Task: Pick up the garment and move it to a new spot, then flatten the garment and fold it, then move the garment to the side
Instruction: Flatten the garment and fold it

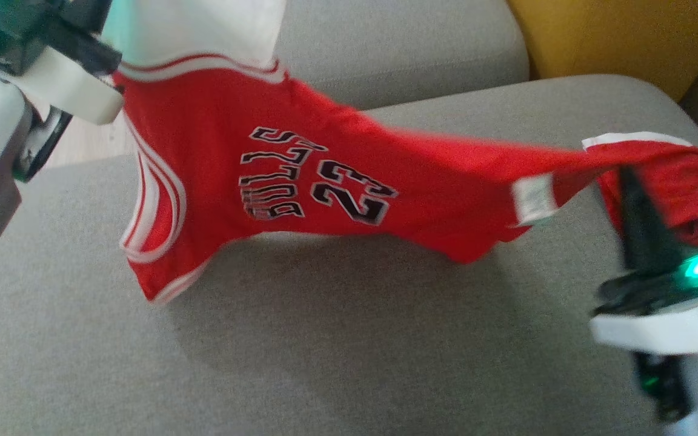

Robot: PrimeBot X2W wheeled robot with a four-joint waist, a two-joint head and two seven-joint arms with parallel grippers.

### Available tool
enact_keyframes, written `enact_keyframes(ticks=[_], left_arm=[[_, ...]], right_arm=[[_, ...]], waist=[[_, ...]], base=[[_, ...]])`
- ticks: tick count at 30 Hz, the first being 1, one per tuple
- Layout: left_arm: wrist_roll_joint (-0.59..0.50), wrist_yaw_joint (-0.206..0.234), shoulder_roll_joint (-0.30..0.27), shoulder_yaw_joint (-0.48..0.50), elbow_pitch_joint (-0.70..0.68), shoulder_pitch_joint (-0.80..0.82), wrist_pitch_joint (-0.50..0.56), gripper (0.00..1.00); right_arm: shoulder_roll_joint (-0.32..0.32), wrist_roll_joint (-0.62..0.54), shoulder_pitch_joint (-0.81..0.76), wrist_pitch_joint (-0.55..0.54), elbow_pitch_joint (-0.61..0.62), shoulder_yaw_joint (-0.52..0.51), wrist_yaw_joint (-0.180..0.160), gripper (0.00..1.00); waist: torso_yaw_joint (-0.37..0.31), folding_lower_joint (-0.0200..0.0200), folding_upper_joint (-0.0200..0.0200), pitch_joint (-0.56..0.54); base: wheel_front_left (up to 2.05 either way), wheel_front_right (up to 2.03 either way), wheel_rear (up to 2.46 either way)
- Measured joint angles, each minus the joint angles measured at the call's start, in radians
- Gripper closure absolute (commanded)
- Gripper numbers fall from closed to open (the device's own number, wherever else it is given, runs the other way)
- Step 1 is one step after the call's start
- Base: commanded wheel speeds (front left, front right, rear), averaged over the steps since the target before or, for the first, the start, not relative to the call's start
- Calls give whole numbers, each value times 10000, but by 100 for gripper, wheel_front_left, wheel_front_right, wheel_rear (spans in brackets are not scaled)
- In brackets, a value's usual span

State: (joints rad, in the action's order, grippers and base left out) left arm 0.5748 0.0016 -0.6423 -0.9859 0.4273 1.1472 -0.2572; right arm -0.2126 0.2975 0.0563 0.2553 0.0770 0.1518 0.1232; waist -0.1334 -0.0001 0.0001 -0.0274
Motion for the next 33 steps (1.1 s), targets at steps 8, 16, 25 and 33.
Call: enact_keyframes(ticks=[8, 16, 25, 33], left_arm=[[0, -217, 186, 1996, -1691, -163, -10, 100], [146, -928, 1131, 1722, 353, 339, 113, 100], [-1053, -961, 2222, 1312, 3122, 3106, 86, 100], [-1889, -295, 2550, 2608, 2025, 5100, -13, 100]], right_arm=[[-1471, -153, 2001, 15, 813, -1845, 0, 100], [-2945, 259, 5358, -715, -2529, -155, 0, 100], [-3068, 606, 9089, -244, -6149, 1304, 0, 100], [-3373, 38, 11602, 10, -6830, 1175, 0, 100]], waist=[[50, 0, 0, -567], [222, 1, 0, -259], [411, 5, 0, 1287], [599, 5, 0, 2873]], base=[[0, 0, 0], [0, 0, 0], [0, 0, 0], [0, 0, 0]])
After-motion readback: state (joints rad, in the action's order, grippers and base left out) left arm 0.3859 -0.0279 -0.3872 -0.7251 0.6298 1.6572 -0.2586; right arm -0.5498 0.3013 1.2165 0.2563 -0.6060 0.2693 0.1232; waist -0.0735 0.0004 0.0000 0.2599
